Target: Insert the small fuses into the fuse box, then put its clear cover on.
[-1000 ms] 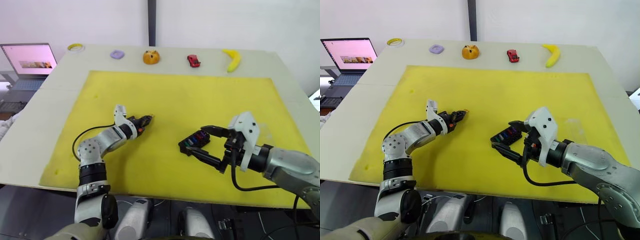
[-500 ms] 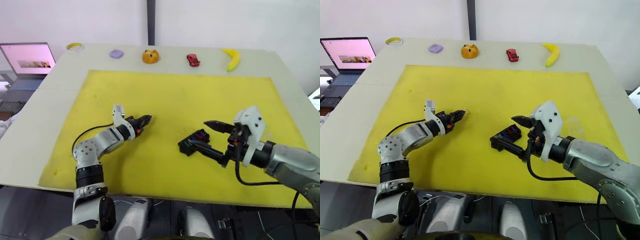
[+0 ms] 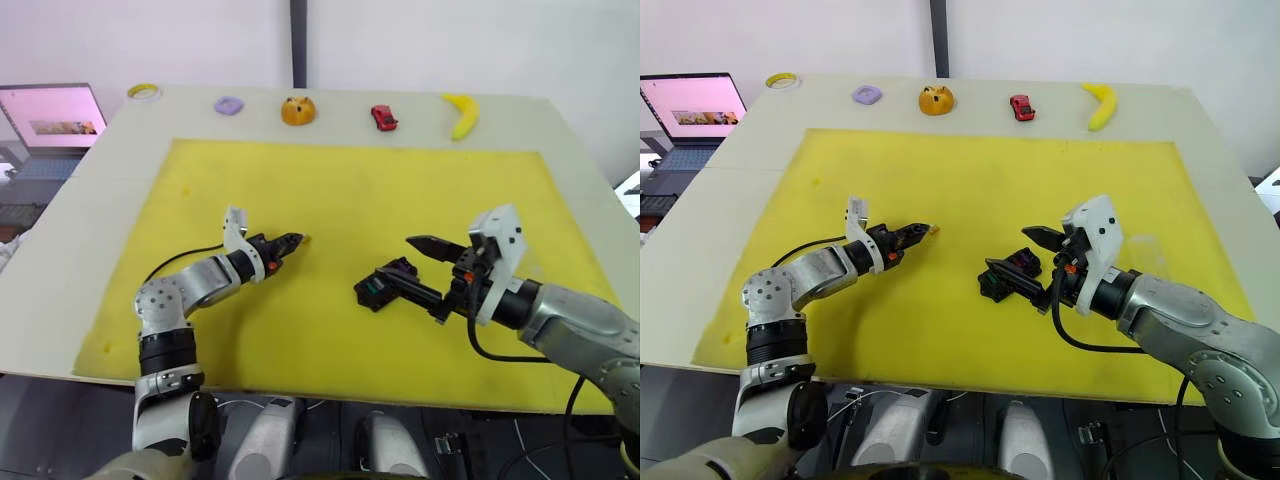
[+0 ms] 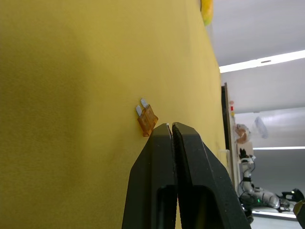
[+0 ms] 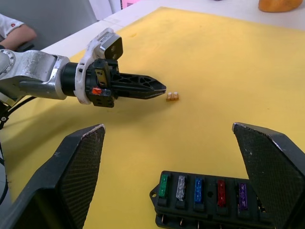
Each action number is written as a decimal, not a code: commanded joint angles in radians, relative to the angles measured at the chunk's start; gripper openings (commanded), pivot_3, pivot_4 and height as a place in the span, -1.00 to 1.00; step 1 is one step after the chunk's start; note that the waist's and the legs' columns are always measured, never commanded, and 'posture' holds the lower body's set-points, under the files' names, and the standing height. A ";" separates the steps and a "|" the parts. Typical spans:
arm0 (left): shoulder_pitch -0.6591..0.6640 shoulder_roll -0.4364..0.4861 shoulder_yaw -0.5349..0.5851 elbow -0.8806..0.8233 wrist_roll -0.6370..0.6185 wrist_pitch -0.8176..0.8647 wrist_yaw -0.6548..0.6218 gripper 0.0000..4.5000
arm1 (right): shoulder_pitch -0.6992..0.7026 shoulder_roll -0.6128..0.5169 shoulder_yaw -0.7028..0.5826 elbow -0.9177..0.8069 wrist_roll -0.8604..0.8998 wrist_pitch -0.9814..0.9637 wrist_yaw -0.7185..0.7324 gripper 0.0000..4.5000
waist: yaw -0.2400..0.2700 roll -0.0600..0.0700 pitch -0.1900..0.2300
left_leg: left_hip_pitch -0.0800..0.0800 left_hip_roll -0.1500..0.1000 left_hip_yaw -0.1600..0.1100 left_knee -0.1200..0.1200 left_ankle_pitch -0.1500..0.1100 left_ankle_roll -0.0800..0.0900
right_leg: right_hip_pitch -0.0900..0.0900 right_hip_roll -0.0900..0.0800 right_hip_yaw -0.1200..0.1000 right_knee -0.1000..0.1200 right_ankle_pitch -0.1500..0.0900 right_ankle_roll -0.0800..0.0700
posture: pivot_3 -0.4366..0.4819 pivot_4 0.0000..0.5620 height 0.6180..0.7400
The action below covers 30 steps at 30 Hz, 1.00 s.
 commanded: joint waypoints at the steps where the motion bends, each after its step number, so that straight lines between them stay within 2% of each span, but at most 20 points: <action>1: -0.010 0.046 0.029 0.019 -0.011 0.018 0.019 -0.94 | -0.004 0.010 -0.009 -0.016 -0.002 -0.020 -0.003 1.00 | -0.012 0.000 0.000 | 0.000 0.000 0.000 0.000 0.000 0.000 | 0.000 0.000 0.000 0.000 0.000 0.000 | -0.05 -0.47 0.92; 7: -0.026 0.169 0.023 0.018 -0.043 0.107 -0.054 -0.94 | 0.002 0.020 -0.003 -0.021 -0.015 -0.027 -0.006 1.00 | -0.038 0.000 0.000 | 0.000 0.001 0.000 -0.002 0.001 -0.001 | 0.001 0.001 0.000 0.003 0.000 0.000 | -0.05 -0.47 0.92; 8: -0.039 0.194 0.016 0.029 -0.038 0.118 -0.079 -0.84 | 0.003 0.022 -0.003 -0.022 -0.019 -0.028 -0.006 1.00 | -0.041 0.000 0.000 | 0.000 0.001 0.000 -0.002 0.001 -0.001 | 0.000 0.001 0.000 0.003 0.000 0.000 | -0.05 -0.47 0.92; 11: -0.088 0.257 -0.016 0.086 -0.003 0.150 -0.161 -0.39 | 0.006 0.031 0.001 -0.024 -0.032 -0.031 -0.005 1.00 | -0.041 0.000 0.000 | 0.000 0.001 0.000 -0.003 0.002 -0.002 | 0.000 0.001 0.000 0.003 0.000 0.000 | -0.05 -0.47 0.92; 15: -0.185 0.337 -0.091 0.190 0.079 0.190 -0.321 0.53 | 0.014 0.043 0.010 -0.032 -0.051 -0.036 -0.003 1.00 | -0.036 0.000 0.000 | 0.000 0.000 0.000 -0.003 0.002 -0.002 | -0.001 0.001 0.000 0.002 0.000 0.000 | -0.05 -0.47 0.92; 21: -0.376 0.379 -0.171 0.454 0.208 0.242 -0.531 0.53 | 0.037 0.050 0.019 -0.044 -0.076 -0.052 0.003 1.00 | -0.038 -0.001 0.001 | 0.000 0.000 -0.001 -0.003 0.002 -0.002 | -0.002 0.001 0.000 0.002 0.000 0.000 | -0.05 -0.47 0.92; 30: -0.559 0.410 -0.428 0.678 0.517 0.121 -0.927 0.53 | 0.079 0.026 0.037 -0.082 -0.098 -0.056 0.059 1.00 | -0.041 -0.001 0.001 | 0.000 0.001 -0.001 -0.004 0.002 -0.003 | -0.001 0.001 0.000 0.003 0.000 0.000 | -0.05 -0.47 0.92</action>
